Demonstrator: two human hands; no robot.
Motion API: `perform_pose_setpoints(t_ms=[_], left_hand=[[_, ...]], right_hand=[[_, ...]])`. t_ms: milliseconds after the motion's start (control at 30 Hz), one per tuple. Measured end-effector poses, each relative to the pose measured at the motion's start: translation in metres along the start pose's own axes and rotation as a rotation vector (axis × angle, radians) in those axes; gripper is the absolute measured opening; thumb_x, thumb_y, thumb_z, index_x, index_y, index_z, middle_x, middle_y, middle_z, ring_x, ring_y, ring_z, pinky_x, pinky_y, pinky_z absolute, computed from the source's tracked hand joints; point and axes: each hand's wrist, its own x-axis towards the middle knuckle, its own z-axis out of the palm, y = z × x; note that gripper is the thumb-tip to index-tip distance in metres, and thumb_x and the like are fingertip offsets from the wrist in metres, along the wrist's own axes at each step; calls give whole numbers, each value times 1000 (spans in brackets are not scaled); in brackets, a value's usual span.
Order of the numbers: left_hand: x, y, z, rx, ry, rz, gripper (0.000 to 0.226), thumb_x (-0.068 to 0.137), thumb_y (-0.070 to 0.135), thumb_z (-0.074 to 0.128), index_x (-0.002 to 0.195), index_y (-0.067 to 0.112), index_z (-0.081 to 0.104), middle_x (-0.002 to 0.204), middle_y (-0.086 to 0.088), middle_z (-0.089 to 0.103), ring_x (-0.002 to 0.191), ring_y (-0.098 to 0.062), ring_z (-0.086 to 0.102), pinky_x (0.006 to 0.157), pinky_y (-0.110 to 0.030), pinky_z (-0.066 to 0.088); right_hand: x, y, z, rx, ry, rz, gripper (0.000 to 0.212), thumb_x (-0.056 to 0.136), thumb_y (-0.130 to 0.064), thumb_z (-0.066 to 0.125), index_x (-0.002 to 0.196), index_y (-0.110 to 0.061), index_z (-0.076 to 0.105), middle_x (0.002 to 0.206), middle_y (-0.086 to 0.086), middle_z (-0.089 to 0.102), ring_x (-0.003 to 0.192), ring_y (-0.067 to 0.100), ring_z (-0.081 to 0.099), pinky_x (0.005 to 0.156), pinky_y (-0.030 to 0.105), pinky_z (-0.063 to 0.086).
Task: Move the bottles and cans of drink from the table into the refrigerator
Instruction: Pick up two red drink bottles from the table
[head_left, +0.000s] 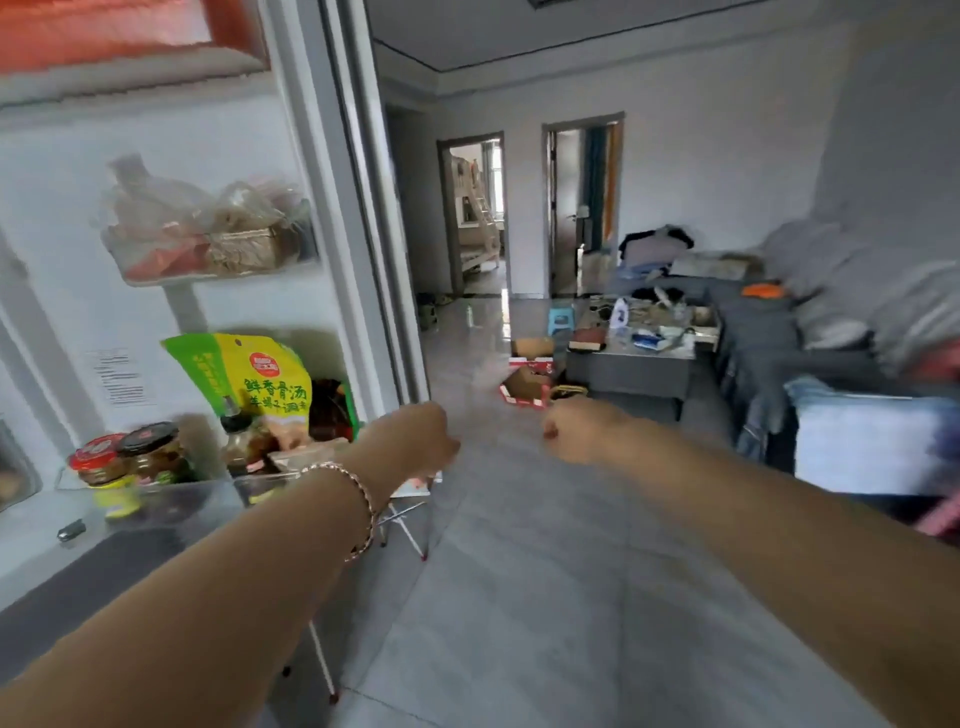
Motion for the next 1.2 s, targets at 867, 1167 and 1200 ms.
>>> perform_pose_setpoints(t_ms=[867,1167,1200], left_hand=[[-124,622,233,-105,-307,1044,14,93,26,47,84,19,55,111,-1,62,95,-20,59,80,-31,46],[-138,773,323,-109,-379,1285,20,95,23,44,111,14,52,101,-3,59,89,-19,59,77,-33,51],[-135,790,336,-103,-381,1306,23,95,24,44,115,15,51,106,-3,58,92,-19,59,80,-35,52]], right_hand=[[-469,471,21,49,65,1240,28,93,-24,43,112,-11,59,92,2,52,92,24,57,77,33,50],[-541,592,66,215,241,1580,31,94,-25,47,123,-15,53,114,5,57,99,24,60,72,30,49],[-543,610,74,221,259,1617,31,93,-23,48,123,-16,53,113,5,57,98,24,60,68,29,49]])
